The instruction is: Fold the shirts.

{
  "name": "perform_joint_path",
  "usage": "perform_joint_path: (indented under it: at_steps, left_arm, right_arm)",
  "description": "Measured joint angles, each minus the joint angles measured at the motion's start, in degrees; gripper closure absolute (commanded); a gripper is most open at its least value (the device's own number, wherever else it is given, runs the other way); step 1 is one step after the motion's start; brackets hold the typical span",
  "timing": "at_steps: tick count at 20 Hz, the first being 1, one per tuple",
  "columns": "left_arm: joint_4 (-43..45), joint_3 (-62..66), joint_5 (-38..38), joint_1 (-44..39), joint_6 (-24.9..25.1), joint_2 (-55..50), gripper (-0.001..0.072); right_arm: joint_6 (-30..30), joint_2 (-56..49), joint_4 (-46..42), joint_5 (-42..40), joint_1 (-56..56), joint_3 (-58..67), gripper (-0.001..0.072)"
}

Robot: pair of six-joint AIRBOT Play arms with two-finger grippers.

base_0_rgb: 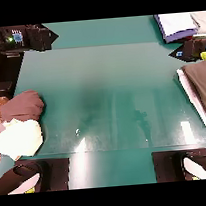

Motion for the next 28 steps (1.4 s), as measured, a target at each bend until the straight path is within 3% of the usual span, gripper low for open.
perform_joint_path:
  at_steps: [16, 17, 18, 19, 20, 24, 28]
  left_arm:
    - [1.79, 0.09, 1.84, 0.76, 1.68, 0.0, 0.0679]
    - [4.09, 0.11, 1.25, 1.62, 2.01, 0.0, 0.0608]
    - [7.26, 0.0, -0.33, 3.02, 2.03, 0.0, 0.025]
    - [10.45, -0.48, -2.38, 4.83, 1.9, 0.0, 0.0]
    - [13.27, -1.31, -4.04, 6.84, 1.38, 0.0, 0.0038]
    - [20.85, -10.29, -7.76, 16.65, -0.92, 0.0, 0.0036]
    - [23.32, -26.27, -3.52, 23.78, -1.73, -0.02, 0.0036]
  right_arm:
    - [0.0, 0.0, 0.11, 0.9, 0.11, 0.0, 0.0688]
    - [0.0, 0.0, 0.09, 1.2, 0.11, 0.0, 0.0689]
    - [0.0, 0.0, 0.09, 1.62, 0.11, 0.0, 0.0688]
    - [0.0, 0.0, 0.11, 2.12, 0.11, 0.0, 0.0689]
    - [0.0, 0.0, 0.11, 2.47, 0.13, 0.0, 0.0689]
    - [0.02, 0.0, 0.09, 3.48, 0.11, 0.0, 0.0688]
    - [0.02, 0.0, 0.09, 3.76, 0.13, 0.0, 0.0689]
